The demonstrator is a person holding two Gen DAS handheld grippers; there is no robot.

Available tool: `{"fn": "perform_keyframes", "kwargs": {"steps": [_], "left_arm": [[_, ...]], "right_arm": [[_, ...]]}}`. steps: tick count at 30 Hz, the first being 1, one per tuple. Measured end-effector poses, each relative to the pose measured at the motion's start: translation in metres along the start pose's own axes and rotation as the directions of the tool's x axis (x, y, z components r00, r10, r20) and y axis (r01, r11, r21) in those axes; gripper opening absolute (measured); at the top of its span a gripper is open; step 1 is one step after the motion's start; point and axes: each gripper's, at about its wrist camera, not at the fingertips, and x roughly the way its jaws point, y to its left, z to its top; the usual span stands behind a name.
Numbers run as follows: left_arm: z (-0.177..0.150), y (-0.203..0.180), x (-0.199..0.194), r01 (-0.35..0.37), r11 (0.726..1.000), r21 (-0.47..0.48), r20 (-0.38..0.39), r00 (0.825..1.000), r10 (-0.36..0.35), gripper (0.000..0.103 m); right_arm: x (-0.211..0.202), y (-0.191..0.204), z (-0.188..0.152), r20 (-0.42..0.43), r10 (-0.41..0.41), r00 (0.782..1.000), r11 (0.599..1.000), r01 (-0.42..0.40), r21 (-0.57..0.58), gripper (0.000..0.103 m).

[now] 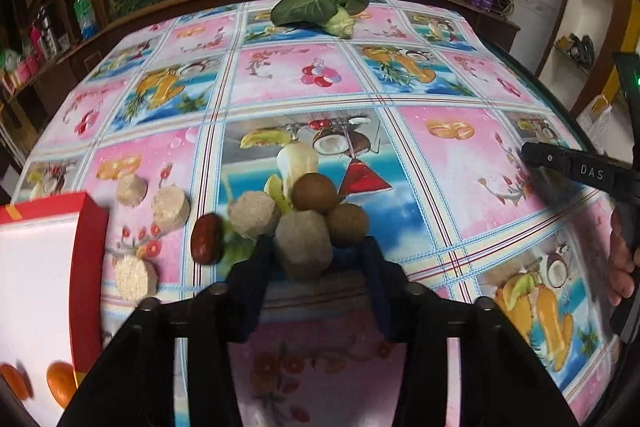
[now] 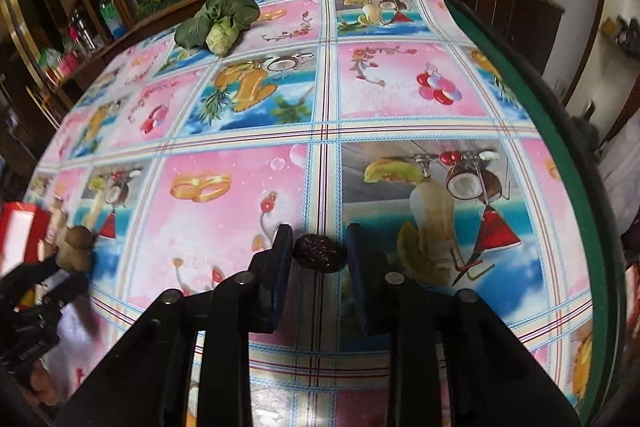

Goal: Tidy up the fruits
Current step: 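Grasp a beige cube with the left tool while the right tool grasps a dark red date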

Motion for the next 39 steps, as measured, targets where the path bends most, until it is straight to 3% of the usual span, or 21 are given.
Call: {"fn": "perform_keyframes", "kwargs": {"steps": [4, 11, 17, 27, 39], "left_arm": [[-0.002, 0.001, 0.0, 0.009, 1.0, 0.029, 0.018, 1.0, -0.01, 0.04], [-0.005, 0.0, -0.003, 0.016, 0.999, 0.035, 0.023, 1.0, -0.016, 0.027], [-0.012, 0.005, -0.009, 0.033, 0.999, -0.005, 0.028, 0.999, -0.033, 0.025], [-0.041, 0.008, -0.033, 0.056, 0.997, -0.045, 0.018, 0.998, -0.055, 0.025], [-0.047, 0.014, -0.046, 0.051, 0.996, -0.075, 0.047, 0.998, -0.047, 0.025]], "right_arm": [[0.0, 0.0, 0.0, 0.0, 0.002, 1.0, 1.0, -0.002, 0.005, 0.028], [-0.003, 0.003, -0.002, -0.01, -0.003, 1.0, 1.0, 0.003, -0.004, 0.028], [-0.006, 0.009, -0.007, -0.016, 0.038, 0.999, 0.999, -0.039, -0.01, 0.028], [-0.006, 0.015, -0.009, -0.02, 0.046, 0.999, 0.999, -0.047, -0.028, 0.028], [-0.007, 0.019, -0.012, -0.014, 0.053, 0.998, 0.998, -0.053, -0.036, 0.028]]}}
